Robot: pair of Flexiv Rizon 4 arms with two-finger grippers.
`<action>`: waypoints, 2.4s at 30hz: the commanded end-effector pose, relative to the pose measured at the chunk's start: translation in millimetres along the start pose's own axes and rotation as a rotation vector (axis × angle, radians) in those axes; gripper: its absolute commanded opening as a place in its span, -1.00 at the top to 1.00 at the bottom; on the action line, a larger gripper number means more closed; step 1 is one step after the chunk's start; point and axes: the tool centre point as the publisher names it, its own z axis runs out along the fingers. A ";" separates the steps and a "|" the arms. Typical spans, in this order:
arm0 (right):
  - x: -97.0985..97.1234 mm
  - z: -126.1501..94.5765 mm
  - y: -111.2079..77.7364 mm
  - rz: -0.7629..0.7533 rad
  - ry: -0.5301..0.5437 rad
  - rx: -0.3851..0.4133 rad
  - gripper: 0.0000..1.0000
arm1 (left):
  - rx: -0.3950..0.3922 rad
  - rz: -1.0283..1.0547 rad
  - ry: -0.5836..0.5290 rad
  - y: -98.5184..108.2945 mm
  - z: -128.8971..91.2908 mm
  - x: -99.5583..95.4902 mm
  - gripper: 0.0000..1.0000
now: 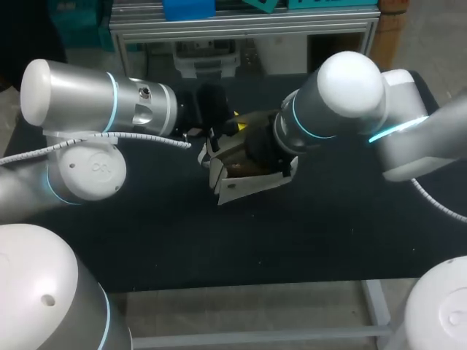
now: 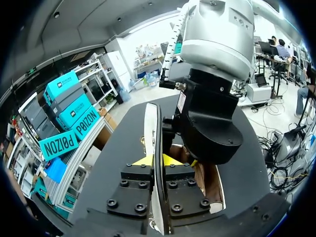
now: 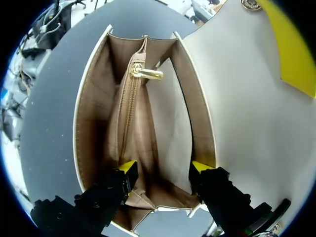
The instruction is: Pick up the bag, open it, inspect its contents, close it, and place it on the opposite side
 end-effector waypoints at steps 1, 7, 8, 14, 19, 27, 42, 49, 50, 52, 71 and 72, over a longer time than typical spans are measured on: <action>-3.1 6.6 -2.5 -0.004 0.002 0.004 -1.00 | 0.007 0.004 0.002 -1.8 -5.4 5.6 1.00; -3.1 6.3 -1.7 -0.011 0.002 0.006 -1.00 | 0.005 0.012 0.008 -2.1 -4.3 6.9 1.00; -3.1 6.3 -1.6 -0.012 0.002 0.007 -1.00 | 0.005 0.013 0.009 -2.1 -4.2 6.9 1.00; -3.4 5.3 -1.0 -0.016 0.000 0.008 -1.00 | 0.004 0.016 0.009 -2.3 -4.2 6.7 1.00; -4.2 4.3 -1.3 -0.016 -0.004 0.009 -1.00 | 0.004 0.017 0.010 -2.3 -4.2 6.6 1.00; -4.2 4.1 -0.6 -0.015 -0.008 0.007 -1.00 | -0.001 0.019 0.016 -2.0 -2.5 7.0 1.00; -6.3 1.6 1.9 -0.021 -0.020 0.006 -1.00 | -0.002 0.021 0.020 -1.6 -2.6 6.7 1.00; -7.3 -0.1 2.6 -0.023 -0.028 0.006 -1.00 | -0.002 0.025 0.022 -1.6 -2.3 6.7 1.00; -7.4 -0.3 2.8 -0.024 -0.029 0.007 -1.00 | -0.002 0.025 0.022 -1.6 -2.3 6.8 1.00; -7.7 -0.8 3.0 -0.024 -0.034 0.007 -0.54 | -0.002 0.025 0.022 -1.7 -2.2 6.8 1.00; -14.2 -49.3 7.4 0.003 -0.296 -0.031 1.00 | -0.017 0.025 0.022 -5.3 -1.3 9.2 1.00; -14.4 -54.8 8.1 0.003 -0.316 -0.028 1.00 | -0.018 0.025 0.022 -6.4 -1.8 9.4 1.00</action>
